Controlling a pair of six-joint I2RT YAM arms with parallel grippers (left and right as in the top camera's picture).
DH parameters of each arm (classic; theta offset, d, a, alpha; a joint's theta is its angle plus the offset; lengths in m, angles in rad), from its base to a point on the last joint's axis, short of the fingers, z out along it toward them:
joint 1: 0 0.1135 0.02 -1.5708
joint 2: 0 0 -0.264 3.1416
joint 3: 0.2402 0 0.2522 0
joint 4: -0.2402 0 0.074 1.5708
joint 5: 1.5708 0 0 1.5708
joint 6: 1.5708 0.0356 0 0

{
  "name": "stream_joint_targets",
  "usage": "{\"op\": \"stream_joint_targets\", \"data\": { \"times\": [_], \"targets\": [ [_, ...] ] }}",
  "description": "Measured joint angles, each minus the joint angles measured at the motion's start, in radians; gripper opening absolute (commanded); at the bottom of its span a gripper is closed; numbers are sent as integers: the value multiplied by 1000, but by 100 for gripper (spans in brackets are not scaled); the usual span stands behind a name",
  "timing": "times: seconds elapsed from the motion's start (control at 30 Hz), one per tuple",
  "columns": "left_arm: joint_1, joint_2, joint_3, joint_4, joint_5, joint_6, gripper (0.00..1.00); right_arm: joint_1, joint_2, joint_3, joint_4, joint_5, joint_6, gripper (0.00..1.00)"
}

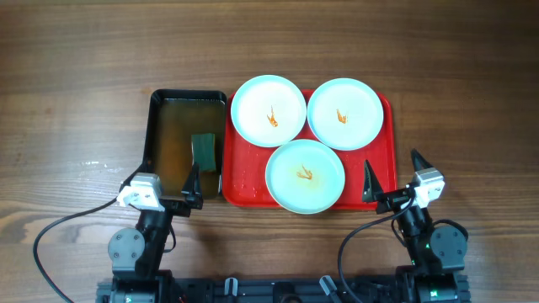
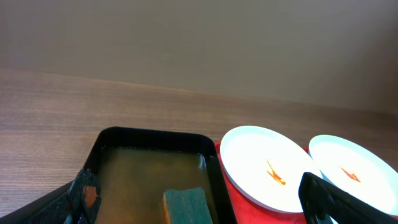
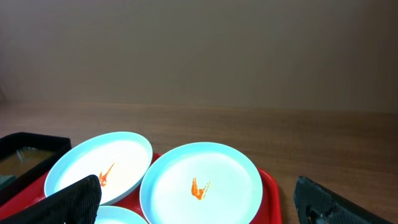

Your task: Clean dirty plates on tray and stack at the side

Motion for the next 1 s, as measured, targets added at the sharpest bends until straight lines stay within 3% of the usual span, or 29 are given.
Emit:
{"op": "stream_joint_targets", "data": {
  "times": [0.33, 0.43, 0.63, 0.83, 1.0],
  "targets": [
    [0, 0, 0, 0, 0, 0, 100, 0, 0, 0, 3, 0, 8, 100],
    [0, 0, 0, 0, 0, -7, 100, 0, 0, 0, 26, 0, 77, 100],
    [0, 28, 32, -65, -13, -86, 100, 0, 33, 47, -96, 0, 148, 99],
    [0, 281, 256, -229, -14, -100, 100, 0, 275, 330, -338, 0, 148, 100],
    [0, 668, 612, -465, -16, -107, 100, 0, 615, 621, -608, -8, 138, 99]
  ]
}}
